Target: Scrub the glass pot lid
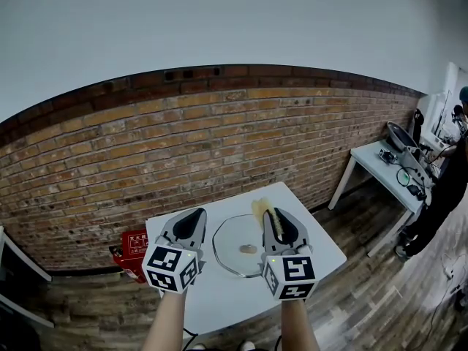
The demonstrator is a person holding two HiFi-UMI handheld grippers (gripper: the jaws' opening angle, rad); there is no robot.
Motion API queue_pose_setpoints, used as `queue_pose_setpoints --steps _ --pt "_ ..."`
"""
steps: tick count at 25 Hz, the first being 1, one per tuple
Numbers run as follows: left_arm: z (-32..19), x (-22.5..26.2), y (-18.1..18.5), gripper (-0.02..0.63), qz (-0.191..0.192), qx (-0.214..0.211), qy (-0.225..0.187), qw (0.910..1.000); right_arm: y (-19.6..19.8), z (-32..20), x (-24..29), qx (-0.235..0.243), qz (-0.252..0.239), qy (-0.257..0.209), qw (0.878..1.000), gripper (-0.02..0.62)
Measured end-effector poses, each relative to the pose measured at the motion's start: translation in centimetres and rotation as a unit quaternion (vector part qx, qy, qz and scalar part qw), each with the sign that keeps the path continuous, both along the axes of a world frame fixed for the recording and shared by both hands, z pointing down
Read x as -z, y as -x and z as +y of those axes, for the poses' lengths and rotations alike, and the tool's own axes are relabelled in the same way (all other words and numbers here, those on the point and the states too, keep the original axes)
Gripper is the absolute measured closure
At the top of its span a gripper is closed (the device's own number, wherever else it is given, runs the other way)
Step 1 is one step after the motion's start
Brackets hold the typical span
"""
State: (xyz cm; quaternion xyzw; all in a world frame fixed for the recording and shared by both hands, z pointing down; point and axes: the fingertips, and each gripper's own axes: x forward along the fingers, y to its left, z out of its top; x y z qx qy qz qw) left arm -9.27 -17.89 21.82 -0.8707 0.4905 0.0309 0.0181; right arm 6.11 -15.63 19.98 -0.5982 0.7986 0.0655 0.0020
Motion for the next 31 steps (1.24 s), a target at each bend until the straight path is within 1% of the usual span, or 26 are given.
queue_pose_setpoints --steps 6,20,31 --pt "-0.3 -0.2 -0.1 0.597 0.001 -0.004 0.000 1.0000 0.1 -0.1 -0.4 -0.006 -0.003 0.002 1.000 0.535" --pt "-0.6 -0.6 0.1 0.597 0.002 0.000 0.002 1.0000 0.7 -0.7 -1.3 -0.001 -0.001 0.017 1.000 0.537" --pt "-0.9 -0.9 -0.1 0.597 0.004 -0.006 0.004 1.0000 0.3 -1.0 -1.7 -0.009 0.000 0.019 1.000 0.537"
